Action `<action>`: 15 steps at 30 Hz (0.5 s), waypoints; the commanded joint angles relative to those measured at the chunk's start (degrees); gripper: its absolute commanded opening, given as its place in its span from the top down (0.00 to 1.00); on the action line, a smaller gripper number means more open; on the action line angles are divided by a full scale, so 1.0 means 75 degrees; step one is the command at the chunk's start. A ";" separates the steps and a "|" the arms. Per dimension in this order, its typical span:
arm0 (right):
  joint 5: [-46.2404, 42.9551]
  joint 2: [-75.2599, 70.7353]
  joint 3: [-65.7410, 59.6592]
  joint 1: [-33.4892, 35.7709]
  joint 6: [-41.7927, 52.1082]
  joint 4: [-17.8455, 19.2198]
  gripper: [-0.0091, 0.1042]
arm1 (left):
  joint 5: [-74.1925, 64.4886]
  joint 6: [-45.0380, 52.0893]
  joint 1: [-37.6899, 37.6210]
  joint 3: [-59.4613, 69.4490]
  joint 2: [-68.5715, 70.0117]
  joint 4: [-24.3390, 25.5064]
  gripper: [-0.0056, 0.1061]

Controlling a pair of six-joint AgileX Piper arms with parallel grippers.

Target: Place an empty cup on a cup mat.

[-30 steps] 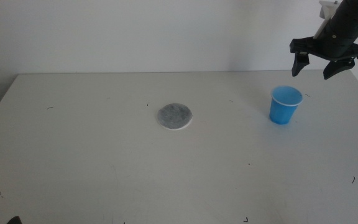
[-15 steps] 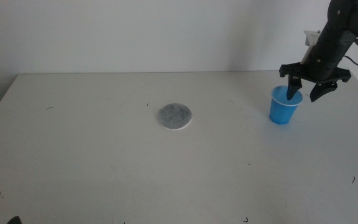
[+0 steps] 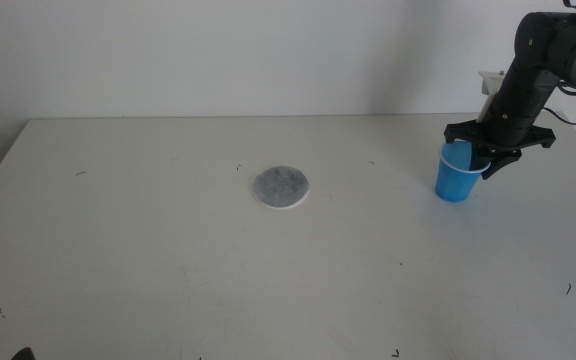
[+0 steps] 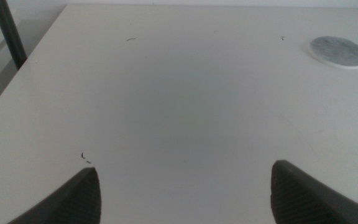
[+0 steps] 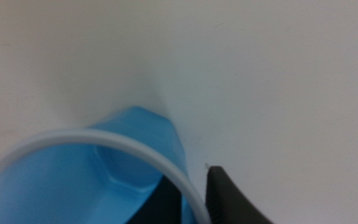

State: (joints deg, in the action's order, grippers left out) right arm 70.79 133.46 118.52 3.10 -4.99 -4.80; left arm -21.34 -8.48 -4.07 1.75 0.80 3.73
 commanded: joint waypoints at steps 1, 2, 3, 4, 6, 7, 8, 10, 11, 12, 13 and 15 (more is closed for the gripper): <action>0.0385 -0.0532 0.0173 0.0010 0.0204 0.0080 0.91 | 0.0511 -0.0083 0.0009 -0.0045 0.0021 0.0003 0.01; 0.0385 -0.0538 0.0173 0.0010 0.0203 0.0087 0.93 | 0.0511 -0.0083 0.0009 -0.0045 0.0021 0.0003 0.01; 0.0385 -0.0550 0.0173 0.0010 0.0203 0.0079 0.93 | 0.0511 -0.0083 0.0009 -0.0045 0.0021 0.0003 0.01; 0.0385 -0.0576 0.0173 0.0010 0.0214 0.0079 0.93 | 0.0511 -0.0083 0.0009 -0.0045 0.0021 0.0003 0.01; 0.0423 -0.0647 0.0180 0.0018 0.0238 0.0079 0.93 | 0.0511 -0.0083 0.0009 -0.0045 0.0021 0.0003 0.01; 0.0441 -0.0734 0.0188 0.0037 0.0238 0.0079 0.93 | 0.0511 -0.0083 0.0009 -0.0045 0.0021 0.0003 0.01; 0.0441 -0.0791 0.0196 0.0063 0.0230 0.0079 0.93 | 0.0511 -0.0083 0.0009 -0.0045 0.0021 0.0003 0.01; 0.0441 -0.1037 0.0195 0.0153 0.0221 0.0045 0.93 | 0.0511 -0.0083 0.0009 -0.0045 0.0021 0.0003 0.01; 0.0441 -0.1146 0.0195 0.0191 0.0180 0.0015 0.93 | 0.0511 -0.0083 0.0009 -0.0045 0.0021 0.0003 0.01; 0.0441 -0.1285 0.0203 0.0253 0.0129 -0.0007 0.93 | 0.0511 -0.0083 0.0009 -0.0045 0.0021 0.0003 0.01; 0.0441 -0.1407 0.0248 0.0324 0.0074 -0.0040 0.93 | 0.0511 -0.0083 0.0009 -0.0045 0.0021 0.0003 0.01; 0.0441 -0.1541 0.0426 0.0492 -0.0020 -0.0094 0.93 | 0.0511 -0.0083 0.0009 -0.0045 0.0021 0.0003 0.01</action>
State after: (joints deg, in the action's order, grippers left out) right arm 70.88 127.31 119.25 5.91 -4.72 -5.05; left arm -21.34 -8.48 -4.07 1.75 0.80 3.73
